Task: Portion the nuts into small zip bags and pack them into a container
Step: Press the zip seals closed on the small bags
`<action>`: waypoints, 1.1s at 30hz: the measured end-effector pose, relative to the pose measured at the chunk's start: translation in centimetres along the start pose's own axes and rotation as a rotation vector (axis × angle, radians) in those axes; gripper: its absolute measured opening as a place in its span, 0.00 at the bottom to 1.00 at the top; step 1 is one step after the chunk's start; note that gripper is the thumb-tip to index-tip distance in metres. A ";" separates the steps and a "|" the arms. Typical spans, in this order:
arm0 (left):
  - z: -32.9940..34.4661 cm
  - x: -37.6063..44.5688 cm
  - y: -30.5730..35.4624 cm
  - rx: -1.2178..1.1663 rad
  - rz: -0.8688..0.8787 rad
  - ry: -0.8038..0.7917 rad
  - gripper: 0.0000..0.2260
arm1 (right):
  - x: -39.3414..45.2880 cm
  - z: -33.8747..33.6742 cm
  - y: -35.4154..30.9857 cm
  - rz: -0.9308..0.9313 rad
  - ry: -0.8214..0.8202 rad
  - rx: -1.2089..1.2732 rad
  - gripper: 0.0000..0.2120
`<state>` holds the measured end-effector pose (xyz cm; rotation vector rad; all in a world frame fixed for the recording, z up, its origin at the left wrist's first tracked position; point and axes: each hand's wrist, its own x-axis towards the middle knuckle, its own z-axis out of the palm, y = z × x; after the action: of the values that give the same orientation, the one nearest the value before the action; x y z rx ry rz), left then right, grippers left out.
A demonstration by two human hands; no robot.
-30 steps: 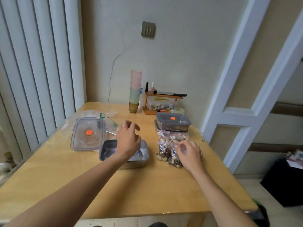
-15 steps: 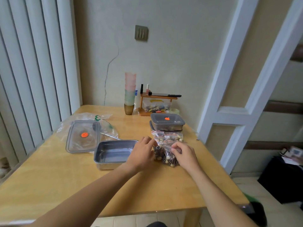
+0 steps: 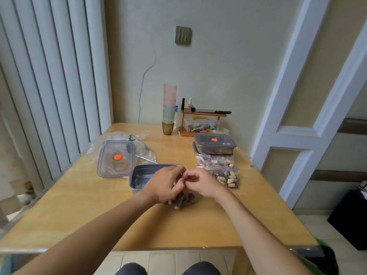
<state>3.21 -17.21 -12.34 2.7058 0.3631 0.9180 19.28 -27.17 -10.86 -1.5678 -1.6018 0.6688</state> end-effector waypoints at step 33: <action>2.3 3.6 -1.8 -0.260 -0.338 0.069 0.10 | 1.8 -0.7 2.7 0.015 0.512 -0.156 0.09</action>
<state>7.14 -14.79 -12.73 2.2908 0.6434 0.8909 21.49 -25.22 -12.34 -1.6935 -1.2771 0.1271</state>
